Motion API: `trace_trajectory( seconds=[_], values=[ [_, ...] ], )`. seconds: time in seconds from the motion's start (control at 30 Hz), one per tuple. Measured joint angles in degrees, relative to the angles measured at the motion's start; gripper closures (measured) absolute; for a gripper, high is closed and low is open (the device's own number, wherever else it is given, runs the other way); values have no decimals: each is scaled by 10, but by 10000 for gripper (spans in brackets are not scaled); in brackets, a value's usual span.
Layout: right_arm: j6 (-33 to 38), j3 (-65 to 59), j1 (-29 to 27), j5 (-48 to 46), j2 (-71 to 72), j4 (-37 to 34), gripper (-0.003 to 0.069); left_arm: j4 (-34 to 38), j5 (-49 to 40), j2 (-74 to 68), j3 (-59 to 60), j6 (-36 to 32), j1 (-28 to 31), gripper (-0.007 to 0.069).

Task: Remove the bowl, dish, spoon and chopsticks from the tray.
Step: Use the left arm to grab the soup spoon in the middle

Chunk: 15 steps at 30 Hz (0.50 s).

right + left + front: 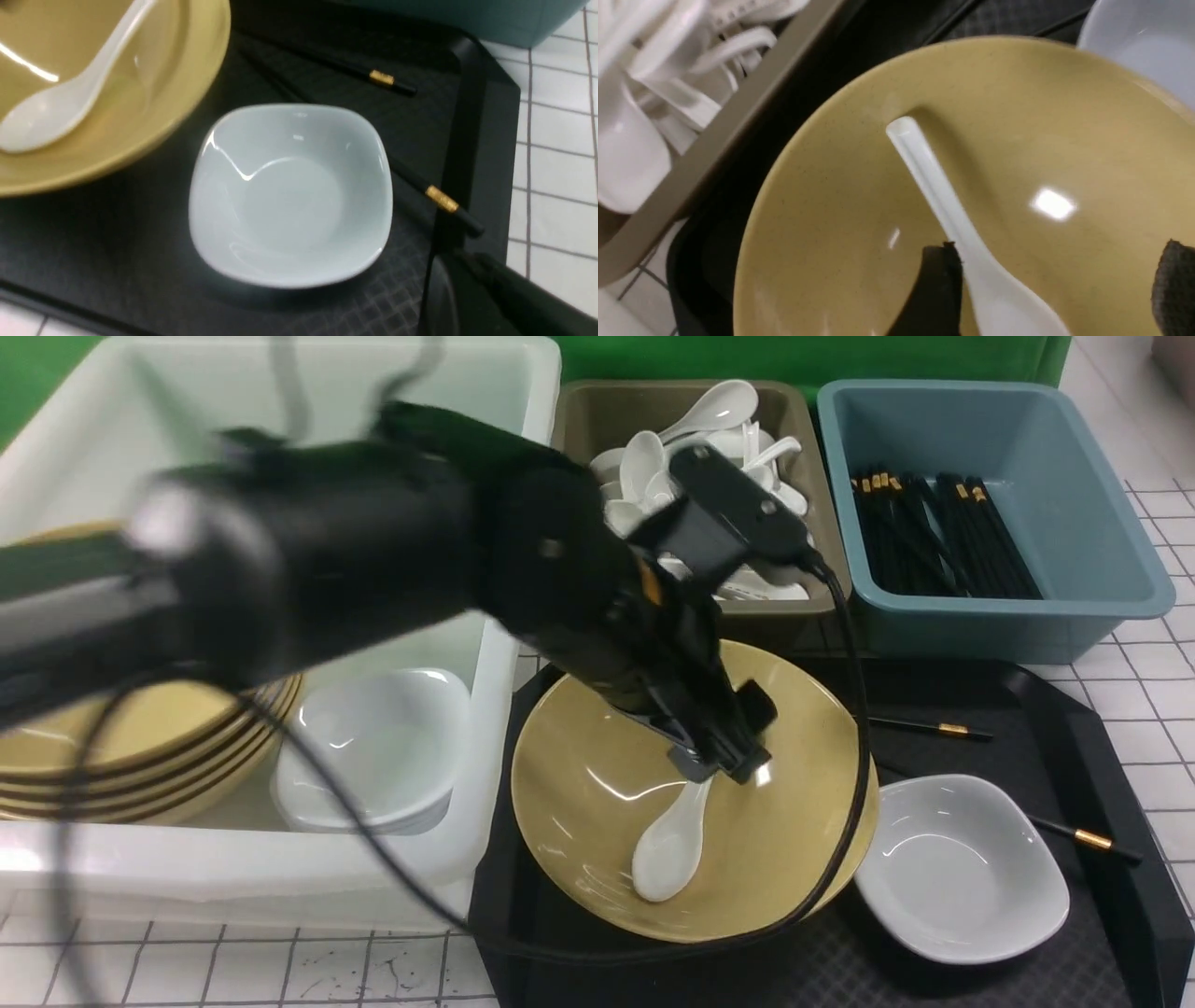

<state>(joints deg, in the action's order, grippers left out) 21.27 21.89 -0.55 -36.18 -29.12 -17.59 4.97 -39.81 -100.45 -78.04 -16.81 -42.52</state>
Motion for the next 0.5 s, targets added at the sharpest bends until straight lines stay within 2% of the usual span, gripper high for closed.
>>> trace_trajectory(
  seconds=[0.17, 0.3, 0.4, 0.5],
  values=[
    [0, 0, 0, 8, 0, -2, 615, -50, -13, -95, -48, 40, 0, 92],
    [0, 0, 0, 10, 0, -3, 615, -59, -13, -134, -62, 46, 0, 165],
    [0, 0, 0, 10, 0, -3, 615, -60, -12, -148, -62, 48, 0, 271],
    [0, 0, 0, 11, 0, -4, 613, -60, -16, -151, -65, 60, 0, 532]
  ],
)
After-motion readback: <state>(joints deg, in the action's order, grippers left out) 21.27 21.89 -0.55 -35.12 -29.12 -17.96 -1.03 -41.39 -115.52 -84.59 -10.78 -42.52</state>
